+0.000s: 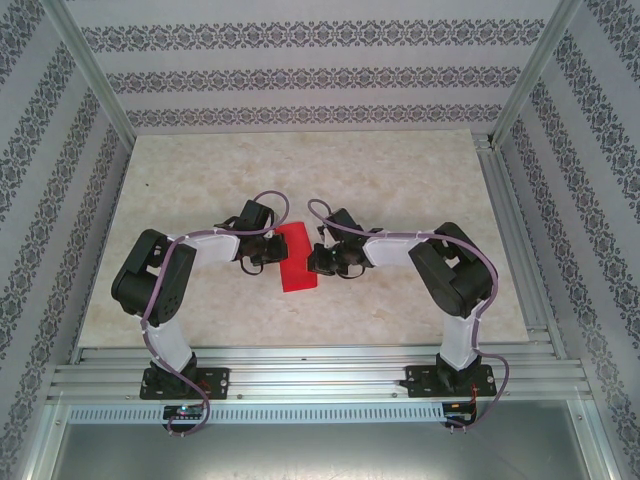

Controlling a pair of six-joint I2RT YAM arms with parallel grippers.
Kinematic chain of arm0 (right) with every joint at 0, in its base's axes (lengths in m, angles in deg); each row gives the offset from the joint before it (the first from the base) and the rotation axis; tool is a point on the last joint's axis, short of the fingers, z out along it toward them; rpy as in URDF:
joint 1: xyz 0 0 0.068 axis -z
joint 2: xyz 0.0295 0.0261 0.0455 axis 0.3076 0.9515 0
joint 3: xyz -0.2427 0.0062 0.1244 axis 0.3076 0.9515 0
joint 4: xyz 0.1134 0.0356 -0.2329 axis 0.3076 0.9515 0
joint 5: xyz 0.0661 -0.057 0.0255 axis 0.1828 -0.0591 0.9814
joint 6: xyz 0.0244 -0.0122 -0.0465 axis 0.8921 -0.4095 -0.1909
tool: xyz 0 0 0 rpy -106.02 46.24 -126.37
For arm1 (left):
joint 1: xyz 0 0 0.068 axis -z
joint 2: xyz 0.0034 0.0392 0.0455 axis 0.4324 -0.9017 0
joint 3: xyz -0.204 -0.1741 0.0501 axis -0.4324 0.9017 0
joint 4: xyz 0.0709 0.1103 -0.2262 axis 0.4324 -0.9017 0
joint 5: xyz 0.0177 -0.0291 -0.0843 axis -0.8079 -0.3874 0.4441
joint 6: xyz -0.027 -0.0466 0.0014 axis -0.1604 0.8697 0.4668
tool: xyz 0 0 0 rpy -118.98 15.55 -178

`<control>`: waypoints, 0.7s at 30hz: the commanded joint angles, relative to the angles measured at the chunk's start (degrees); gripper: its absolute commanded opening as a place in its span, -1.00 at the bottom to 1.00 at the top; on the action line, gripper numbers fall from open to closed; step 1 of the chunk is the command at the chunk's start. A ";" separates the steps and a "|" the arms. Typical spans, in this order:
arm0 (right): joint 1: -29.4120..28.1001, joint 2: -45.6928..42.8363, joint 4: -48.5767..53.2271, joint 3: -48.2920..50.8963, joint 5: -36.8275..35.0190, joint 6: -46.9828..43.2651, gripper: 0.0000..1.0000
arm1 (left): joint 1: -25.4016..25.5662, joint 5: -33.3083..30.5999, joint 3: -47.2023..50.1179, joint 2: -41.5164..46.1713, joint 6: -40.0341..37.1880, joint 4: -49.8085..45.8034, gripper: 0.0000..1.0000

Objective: Fold a paper plane with a square sheet of paper (pick it up from the middle)

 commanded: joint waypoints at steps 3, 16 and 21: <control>-2.45 -3.73 0.61 2.62 0.21 1.08 -0.89 | 0.41 -4.68 3.37 -3.99 -0.18 -4.00 -0.83; -3.96 -7.30 -1.66 7.11 -0.38 3.28 -0.94 | 0.44 -4.68 3.65 -3.96 0.03 -3.61 -0.84; -4.21 -6.09 -3.22 10.07 -0.35 4.48 -0.94 | 0.44 -4.75 3.69 -3.95 0.01 -3.52 -0.84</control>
